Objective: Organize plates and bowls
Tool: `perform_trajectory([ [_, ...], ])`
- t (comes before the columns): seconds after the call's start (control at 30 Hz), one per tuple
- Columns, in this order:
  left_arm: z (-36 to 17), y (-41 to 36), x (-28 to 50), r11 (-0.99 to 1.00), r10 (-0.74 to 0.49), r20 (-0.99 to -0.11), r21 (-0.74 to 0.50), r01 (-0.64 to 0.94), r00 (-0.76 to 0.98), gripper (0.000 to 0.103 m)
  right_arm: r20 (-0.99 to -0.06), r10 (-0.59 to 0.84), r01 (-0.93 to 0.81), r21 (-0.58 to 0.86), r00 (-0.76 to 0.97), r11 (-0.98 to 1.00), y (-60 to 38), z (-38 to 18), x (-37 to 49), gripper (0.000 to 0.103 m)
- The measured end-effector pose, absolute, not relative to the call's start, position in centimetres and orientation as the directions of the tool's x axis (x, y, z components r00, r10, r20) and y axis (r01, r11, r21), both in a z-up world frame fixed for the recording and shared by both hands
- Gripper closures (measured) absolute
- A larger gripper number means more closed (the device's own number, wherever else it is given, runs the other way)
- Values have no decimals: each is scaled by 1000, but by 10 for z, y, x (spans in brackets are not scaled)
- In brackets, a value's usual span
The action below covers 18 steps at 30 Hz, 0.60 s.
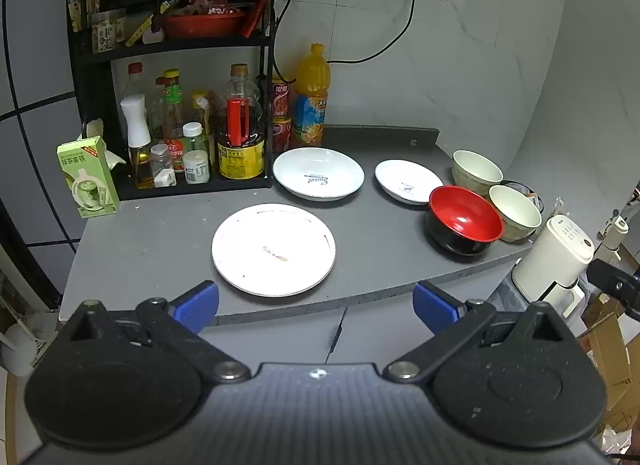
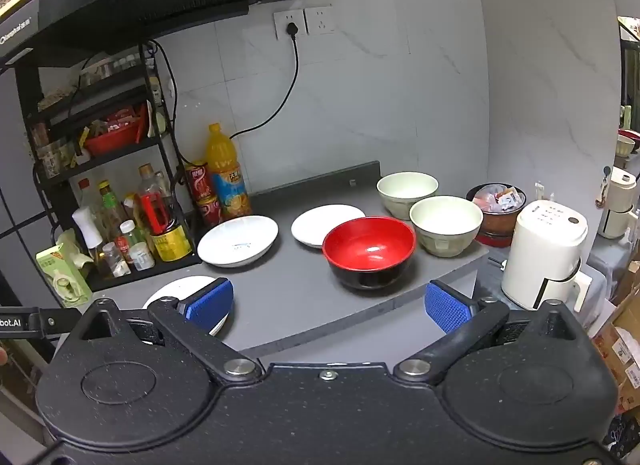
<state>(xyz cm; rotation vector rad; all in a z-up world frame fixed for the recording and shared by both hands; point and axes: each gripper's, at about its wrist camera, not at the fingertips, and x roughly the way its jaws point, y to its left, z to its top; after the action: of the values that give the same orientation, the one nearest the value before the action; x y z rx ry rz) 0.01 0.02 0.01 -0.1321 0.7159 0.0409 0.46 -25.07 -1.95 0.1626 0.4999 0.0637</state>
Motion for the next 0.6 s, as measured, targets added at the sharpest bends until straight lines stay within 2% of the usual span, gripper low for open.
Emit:
perform_trajectory([
  [0.2, 0, 6, 0, 988, -18, -655, -126, -86, 756, 1, -495, 90, -14, 155, 864, 988, -251, -20, 7, 0],
  [0.6, 1, -1, -5, 990, -28, -660, -121, -70, 751, 1, -480, 69, 6, 152, 875, 988, -249, -15, 0, 0],
])
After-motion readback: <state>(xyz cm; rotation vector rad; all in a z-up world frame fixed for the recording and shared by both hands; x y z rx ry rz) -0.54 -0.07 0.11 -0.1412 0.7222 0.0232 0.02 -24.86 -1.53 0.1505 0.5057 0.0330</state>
